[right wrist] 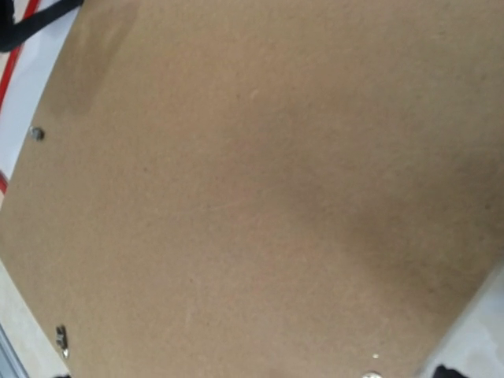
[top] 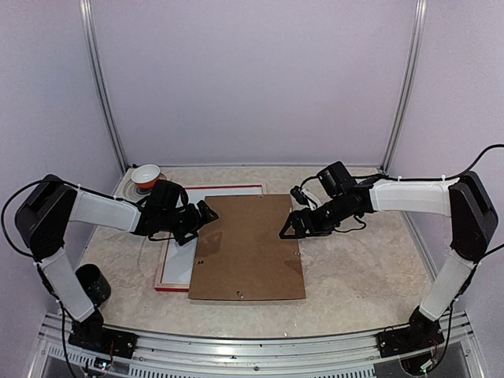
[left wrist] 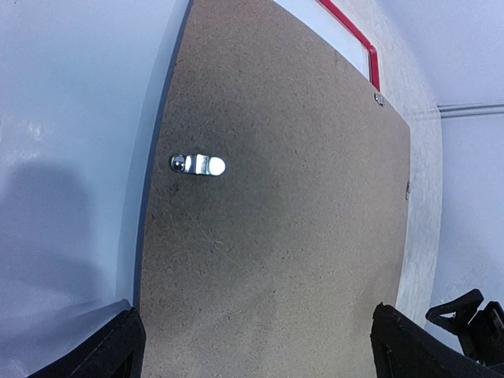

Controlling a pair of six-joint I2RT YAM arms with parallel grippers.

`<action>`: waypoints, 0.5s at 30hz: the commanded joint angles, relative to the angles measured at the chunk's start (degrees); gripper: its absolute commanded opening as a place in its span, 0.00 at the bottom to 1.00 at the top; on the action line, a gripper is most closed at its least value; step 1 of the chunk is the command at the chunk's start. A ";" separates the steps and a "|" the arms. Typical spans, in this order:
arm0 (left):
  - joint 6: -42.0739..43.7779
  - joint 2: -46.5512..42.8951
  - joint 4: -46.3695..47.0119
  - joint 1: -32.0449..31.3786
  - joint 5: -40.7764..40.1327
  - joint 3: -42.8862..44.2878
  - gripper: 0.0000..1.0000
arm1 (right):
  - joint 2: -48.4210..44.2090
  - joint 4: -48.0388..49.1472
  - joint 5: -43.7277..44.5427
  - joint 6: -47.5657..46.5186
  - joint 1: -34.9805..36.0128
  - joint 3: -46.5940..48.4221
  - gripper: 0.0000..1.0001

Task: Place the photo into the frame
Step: Adjust the fastener on the backboard.

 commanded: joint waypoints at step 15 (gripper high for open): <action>-0.10 -1.05 0.39 -0.05 0.88 -0.54 0.99 | 4.02 -1.58 -0.78 -2.75 2.37 -0.89 0.99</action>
